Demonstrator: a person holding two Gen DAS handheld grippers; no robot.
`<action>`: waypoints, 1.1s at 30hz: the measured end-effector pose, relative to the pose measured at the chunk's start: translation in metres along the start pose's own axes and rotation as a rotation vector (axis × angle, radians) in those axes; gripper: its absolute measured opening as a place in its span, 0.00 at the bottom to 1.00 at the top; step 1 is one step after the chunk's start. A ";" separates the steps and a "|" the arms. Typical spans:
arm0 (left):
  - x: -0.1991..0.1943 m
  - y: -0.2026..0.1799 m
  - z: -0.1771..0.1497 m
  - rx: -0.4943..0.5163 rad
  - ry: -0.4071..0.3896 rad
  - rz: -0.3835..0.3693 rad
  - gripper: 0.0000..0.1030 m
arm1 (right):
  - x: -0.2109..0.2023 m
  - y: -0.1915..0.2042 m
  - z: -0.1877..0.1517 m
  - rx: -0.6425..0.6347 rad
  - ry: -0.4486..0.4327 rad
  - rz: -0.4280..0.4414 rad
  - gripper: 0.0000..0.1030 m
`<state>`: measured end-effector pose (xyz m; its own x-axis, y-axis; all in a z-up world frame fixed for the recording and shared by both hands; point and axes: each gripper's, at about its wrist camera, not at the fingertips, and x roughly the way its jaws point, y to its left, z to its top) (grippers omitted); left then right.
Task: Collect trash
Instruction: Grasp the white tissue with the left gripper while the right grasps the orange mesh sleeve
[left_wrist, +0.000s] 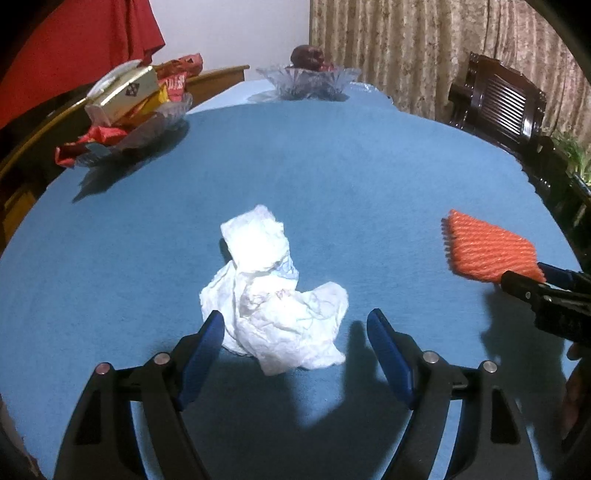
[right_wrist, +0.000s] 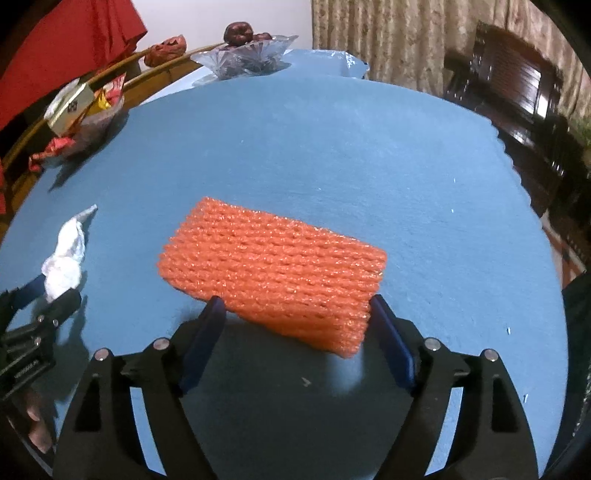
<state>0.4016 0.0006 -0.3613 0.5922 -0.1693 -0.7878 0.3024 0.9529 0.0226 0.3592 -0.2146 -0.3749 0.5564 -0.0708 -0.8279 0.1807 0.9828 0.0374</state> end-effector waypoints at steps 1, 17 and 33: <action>0.003 0.000 0.000 -0.002 0.005 -0.001 0.76 | 0.000 0.001 0.000 -0.009 -0.005 -0.003 0.72; 0.004 0.003 0.005 -0.020 -0.001 0.009 0.76 | -0.010 -0.012 0.009 0.023 -0.009 0.115 0.04; -0.021 -0.003 0.007 -0.037 -0.017 -0.030 0.10 | -0.045 -0.019 0.008 0.038 -0.035 0.149 0.04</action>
<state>0.3932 -0.0004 -0.3409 0.5962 -0.2022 -0.7770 0.2931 0.9558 -0.0239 0.3375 -0.2317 -0.3339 0.6068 0.0684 -0.7919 0.1249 0.9757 0.1799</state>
